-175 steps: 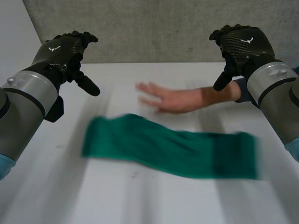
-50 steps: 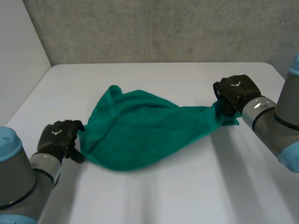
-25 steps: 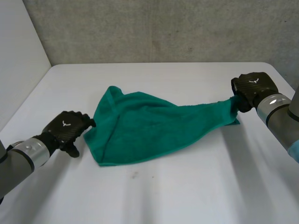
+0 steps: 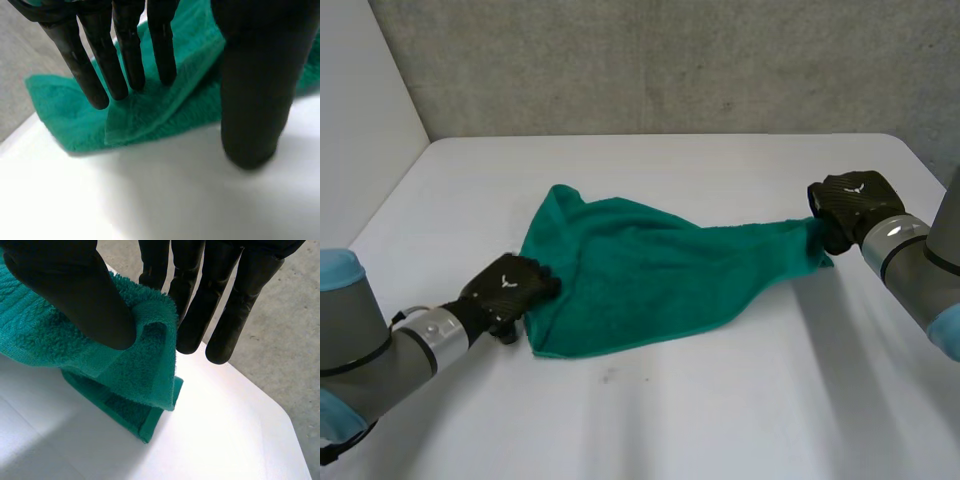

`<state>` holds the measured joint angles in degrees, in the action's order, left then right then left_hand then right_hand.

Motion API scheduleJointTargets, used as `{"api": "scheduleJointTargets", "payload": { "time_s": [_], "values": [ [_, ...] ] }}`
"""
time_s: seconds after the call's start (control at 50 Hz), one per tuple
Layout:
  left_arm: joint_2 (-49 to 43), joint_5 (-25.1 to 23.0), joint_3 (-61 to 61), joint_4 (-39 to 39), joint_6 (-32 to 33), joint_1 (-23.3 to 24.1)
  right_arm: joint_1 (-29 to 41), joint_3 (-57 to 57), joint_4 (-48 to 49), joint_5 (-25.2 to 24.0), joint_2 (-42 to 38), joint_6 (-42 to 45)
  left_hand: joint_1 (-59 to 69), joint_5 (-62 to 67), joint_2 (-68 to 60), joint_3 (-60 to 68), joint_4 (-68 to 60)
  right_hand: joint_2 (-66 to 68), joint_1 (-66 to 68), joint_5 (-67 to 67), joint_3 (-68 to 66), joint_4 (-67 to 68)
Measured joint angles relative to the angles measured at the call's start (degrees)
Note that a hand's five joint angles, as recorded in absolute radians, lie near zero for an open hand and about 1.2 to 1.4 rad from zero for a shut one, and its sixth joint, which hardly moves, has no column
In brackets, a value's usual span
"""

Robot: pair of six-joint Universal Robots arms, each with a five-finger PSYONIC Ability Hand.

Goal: Fold the towel.

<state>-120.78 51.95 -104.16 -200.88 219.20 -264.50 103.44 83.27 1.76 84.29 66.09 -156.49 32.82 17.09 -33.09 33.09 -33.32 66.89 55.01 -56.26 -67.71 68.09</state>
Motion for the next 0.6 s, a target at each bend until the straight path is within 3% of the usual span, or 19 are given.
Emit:
{"api": "scheduleJointTargets", "payload": {
  "time_s": [0.08,0.42,0.46,0.5,0.6],
  "values": [
    [0.23,0.30,1.16,-1.15,-2.87,0.82,0.02,0.11,0.01,-0.01,-0.54,0.03,0.44,5.89,-0.49,0.34,-0.38,0.00,0.00,0.00,0.00,0.00],
    [0.61,0.73,4.00,-0.87,-8.71,1.32,-0.28,-0.58,-0.06,-0.13,-2.25,0.40,1.34,6.41,-1.22,0.89,-0.76,0.00,0.00,0.00,0.00,0.00],
    [-0.42,0.76,4.54,-1.03,-8.67,1.40,-0.33,-0.55,-0.11,-0.11,-2.24,0.40,5.97,10.38,-5.35,5.25,-4.85,0.00,0.00,0.00,0.00,0.00],
    [-1.24,0.80,5.16,-1.19,-8.62,1.45,-0.34,-0.49,-0.17,-0.11,-2.24,0.40,21.19,23.98,-19.47,18.54,-18.47,0.00,0.00,0.00,0.00,0.00],
    [-2.05,1.07,6.14,-1.36,-8.56,1.50,-0.35,-0.44,-0.26,-0.08,-2.22,0.40,31.89,36.92,-32.11,31.84,-32.04,0.00,0.00,0.00,0.00,0.00]
  ]
}}
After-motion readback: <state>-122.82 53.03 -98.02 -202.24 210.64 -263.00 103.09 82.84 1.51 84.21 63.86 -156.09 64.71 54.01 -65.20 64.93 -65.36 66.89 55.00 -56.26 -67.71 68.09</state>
